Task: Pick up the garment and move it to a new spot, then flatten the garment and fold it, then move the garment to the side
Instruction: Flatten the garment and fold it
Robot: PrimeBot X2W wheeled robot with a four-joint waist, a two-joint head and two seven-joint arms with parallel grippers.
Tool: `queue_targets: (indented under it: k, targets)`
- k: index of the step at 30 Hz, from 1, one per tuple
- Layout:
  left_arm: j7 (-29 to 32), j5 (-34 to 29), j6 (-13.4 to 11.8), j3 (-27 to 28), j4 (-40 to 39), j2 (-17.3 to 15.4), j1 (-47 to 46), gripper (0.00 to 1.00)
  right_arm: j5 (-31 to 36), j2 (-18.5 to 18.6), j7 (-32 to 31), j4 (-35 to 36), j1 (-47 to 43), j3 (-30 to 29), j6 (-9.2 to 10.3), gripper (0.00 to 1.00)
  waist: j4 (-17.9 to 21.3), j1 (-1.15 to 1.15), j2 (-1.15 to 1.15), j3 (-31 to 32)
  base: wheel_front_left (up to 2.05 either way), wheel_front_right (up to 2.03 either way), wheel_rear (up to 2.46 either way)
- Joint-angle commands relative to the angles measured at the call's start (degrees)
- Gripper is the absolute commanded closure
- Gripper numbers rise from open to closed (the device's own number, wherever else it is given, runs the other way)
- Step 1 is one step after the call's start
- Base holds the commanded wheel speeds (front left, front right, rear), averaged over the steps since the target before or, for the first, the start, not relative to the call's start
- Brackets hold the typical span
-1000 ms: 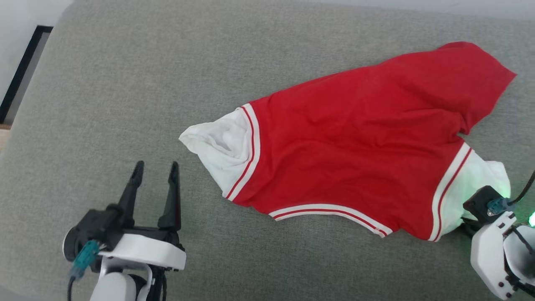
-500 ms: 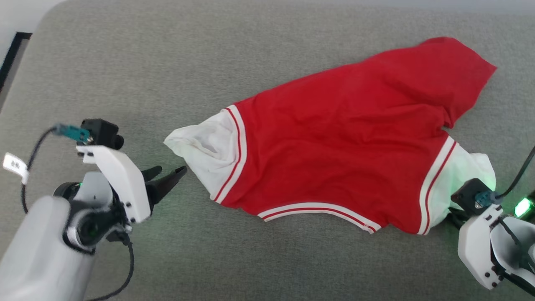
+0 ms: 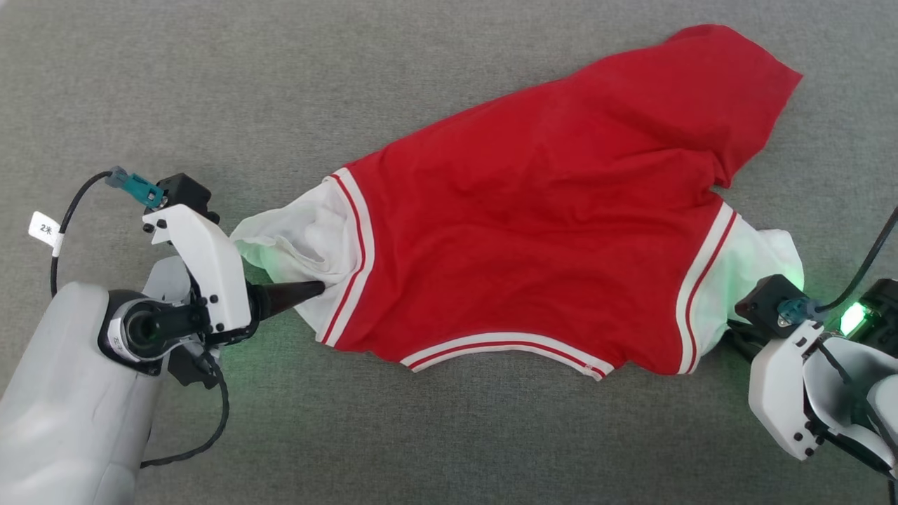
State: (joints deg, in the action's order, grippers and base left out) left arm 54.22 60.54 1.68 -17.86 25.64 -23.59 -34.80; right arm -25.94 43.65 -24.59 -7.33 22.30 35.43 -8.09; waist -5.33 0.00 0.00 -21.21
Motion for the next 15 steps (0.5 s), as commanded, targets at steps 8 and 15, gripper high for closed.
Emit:
queue_targets:
  k: [8,15]
  targets:
    - [-1.17,2.88,2.32,-0.03,8.35,4.77,-0.33,1.00,-0.30,-1.41,-0.05,-4.94,1.17,0.74,1.17,1.00,1.39,0.00,0.00,-0.69,0.00,0.00,0.00]
    - [-7.06,5.06,4.96,3.23,8.62,3.53,-0.84,1.00,-1.55,-2.51,4.16,-3.94,0.88,-3.71,1.00,1.00,1.88,0.00,0.00,1.88,0.00,0.00,0.00]
